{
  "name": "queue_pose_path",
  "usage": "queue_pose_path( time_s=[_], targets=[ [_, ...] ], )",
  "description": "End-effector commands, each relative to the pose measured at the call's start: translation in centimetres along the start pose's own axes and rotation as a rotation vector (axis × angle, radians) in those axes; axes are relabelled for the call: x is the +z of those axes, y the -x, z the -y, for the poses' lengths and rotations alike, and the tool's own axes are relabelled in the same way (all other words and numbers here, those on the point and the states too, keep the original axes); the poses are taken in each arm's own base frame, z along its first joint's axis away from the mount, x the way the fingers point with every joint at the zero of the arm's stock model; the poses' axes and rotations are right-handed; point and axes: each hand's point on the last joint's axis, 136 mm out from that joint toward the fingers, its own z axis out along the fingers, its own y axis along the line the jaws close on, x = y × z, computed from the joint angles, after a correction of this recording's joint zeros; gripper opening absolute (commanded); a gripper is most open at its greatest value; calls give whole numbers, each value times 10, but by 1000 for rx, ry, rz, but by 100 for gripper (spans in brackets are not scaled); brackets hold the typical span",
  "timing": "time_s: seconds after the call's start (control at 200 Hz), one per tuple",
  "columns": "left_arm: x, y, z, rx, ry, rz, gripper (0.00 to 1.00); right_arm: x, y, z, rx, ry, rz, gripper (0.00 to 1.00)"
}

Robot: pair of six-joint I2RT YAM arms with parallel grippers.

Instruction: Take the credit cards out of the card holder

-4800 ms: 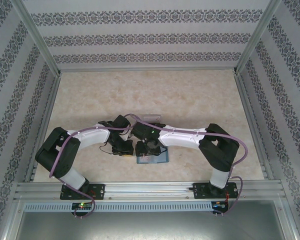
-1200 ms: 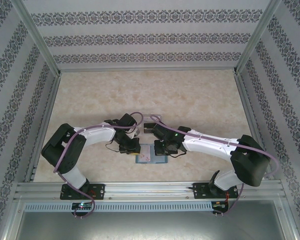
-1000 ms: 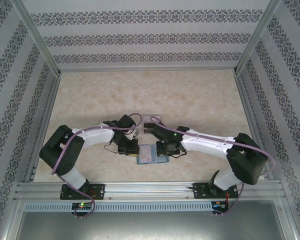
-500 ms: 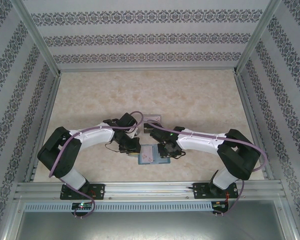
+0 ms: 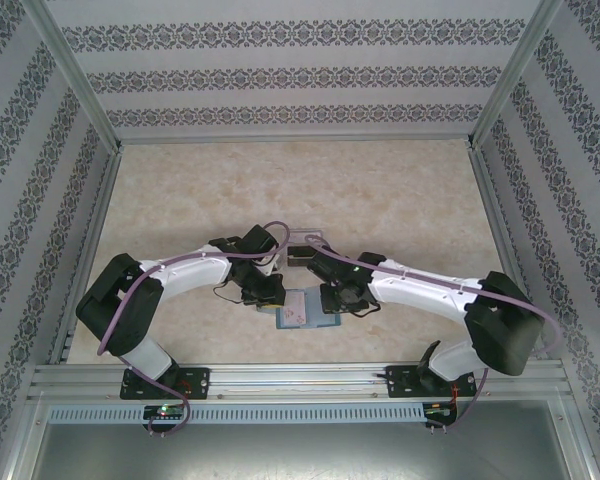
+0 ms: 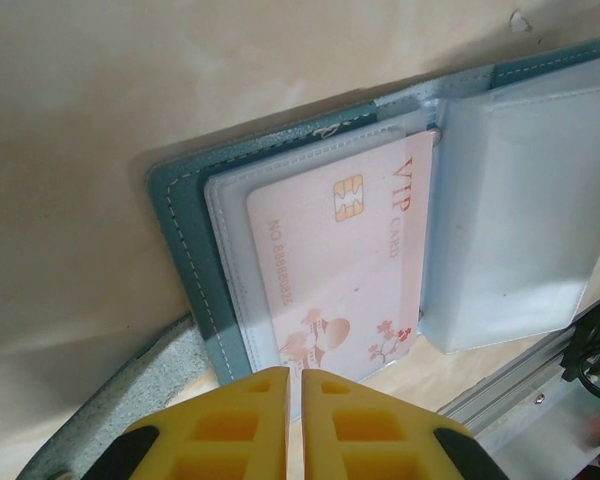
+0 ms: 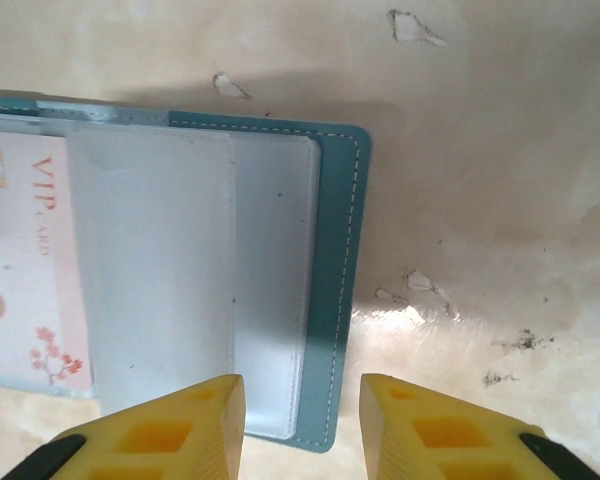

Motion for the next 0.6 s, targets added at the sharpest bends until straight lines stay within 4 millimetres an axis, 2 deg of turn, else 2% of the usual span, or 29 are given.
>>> queue_pose_path(
  time_s=[0.0, 0.125, 0.24, 0.42, 0.595],
  targets=[
    [0, 4, 7, 11, -3, 9, 13, -17, 8, -12, 19, 57, 14, 36],
    [-1, 3, 1, 15, 27, 16, 12, -28, 15, -34, 23, 157, 28, 32],
    [-1, 3, -9, 20, 78, 19, 10, -28, 21, -59, 32, 267, 23, 30],
    [2, 5, -7, 23, 70, 7, 10, -7, 23, -88, 50, 369, -33, 28],
    [2, 9, 2, 27, 38, 8, 10, 12, 25, -98, 71, 398, -50, 26]
  ],
)
